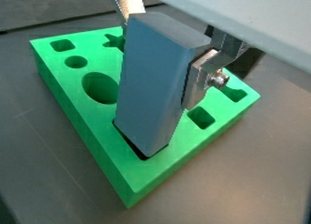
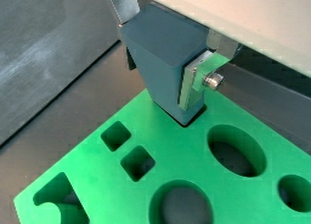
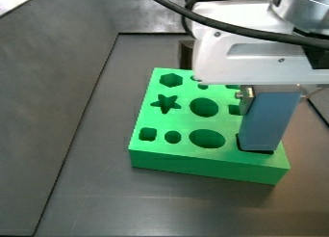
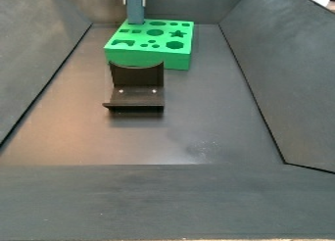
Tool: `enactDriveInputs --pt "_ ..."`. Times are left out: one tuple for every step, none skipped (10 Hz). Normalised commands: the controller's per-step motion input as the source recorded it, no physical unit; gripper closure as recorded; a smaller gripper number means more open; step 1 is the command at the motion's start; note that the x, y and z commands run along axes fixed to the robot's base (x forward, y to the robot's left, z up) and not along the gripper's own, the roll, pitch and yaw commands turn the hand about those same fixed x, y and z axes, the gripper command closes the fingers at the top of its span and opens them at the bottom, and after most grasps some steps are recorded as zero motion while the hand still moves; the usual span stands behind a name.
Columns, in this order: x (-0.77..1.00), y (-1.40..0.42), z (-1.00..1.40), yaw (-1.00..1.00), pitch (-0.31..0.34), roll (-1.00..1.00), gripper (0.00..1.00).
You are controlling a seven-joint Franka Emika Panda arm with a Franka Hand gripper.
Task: Pick up the rectangle object. Move up. Place the rectangle object on the fixture. Regrasp the rectangle object. Move to above the board. Insert the rectangle object.
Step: Insert the rectangle object.
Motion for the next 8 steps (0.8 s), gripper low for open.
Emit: enactDriveInputs --pt "0.0 0.0 -0.01 0.0 0.0 0.04 1.0" --pt "-0.07 0.0 -0.06 0.0 0.0 0.08 1.0" --pt "-0.18 0.01 -0.15 0.0 0.0 0.13 1.0" --pt "-0.21 0.05 -0.12 -0.04 0.0 0.1 1.0" --pt "-0.08 0.0 -0.01 -0.04 -0.01 0.01 1.0" --pt "-0.05 0.0 -0.1 -0.02 0.0 0.06 1.0" --pt "-0.02 -0.01 -0.25 0.0 0.0 0.19 1.0" --pt "0.0 -0.21 -0.19 0.0 -0.004 0.22 1.0"
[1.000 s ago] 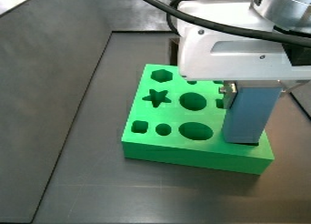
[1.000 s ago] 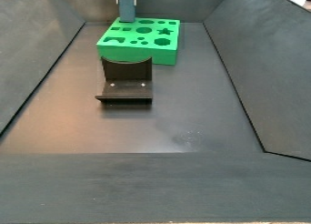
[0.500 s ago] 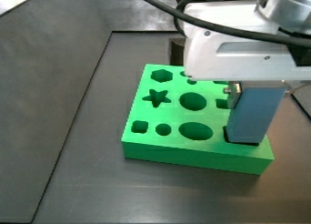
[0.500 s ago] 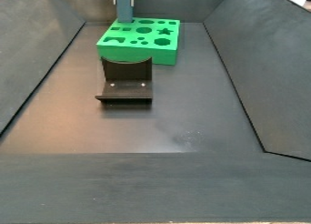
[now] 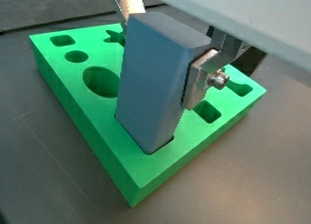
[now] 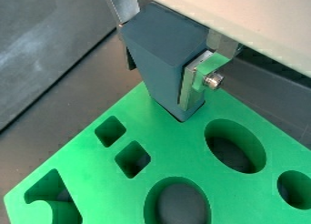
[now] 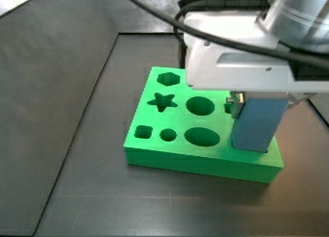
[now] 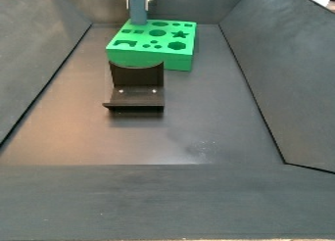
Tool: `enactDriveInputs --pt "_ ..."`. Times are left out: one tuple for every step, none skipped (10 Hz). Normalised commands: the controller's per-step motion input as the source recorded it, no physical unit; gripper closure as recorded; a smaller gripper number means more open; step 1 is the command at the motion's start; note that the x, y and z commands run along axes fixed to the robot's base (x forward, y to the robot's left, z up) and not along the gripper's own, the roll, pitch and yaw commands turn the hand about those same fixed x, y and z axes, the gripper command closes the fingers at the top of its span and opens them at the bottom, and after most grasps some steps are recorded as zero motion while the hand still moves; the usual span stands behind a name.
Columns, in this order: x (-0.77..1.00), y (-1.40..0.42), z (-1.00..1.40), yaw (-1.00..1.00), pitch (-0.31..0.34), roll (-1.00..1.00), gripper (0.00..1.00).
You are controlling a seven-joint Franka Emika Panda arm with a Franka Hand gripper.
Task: Pick up the rectangle object. Move up. Place the rectangle object on the fixture. Regrasp the rectangle object. Move to above the board. Insert the rectangle object.
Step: Insert the rectangle object.
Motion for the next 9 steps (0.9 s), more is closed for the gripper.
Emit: enactDriveInputs --pt "0.09 -0.17 -0.4 0.0 -0.011 0.21 1.0" --pt "0.13 0.0 0.0 -0.01 0.0 0.0 1.0" --pt "0.21 -0.12 -0.51 0.0 0.0 0.23 1.0" --pt "0.41 -0.06 -0.7 0.02 0.0 0.29 1.0" --pt "0.44 -0.04 -0.69 0.02 0.0 0.3 1.0" --pt "0.43 -0.05 -0.73 0.05 0.0 0.28 1.0" --pt "0.03 0.0 -0.31 0.0 0.034 0.18 1.0" --pt "0.0 0.0 0.0 0.0 0.0 0.01 1.0" --pt "0.0 0.0 0.0 0.0 0.0 0.0 1.0"
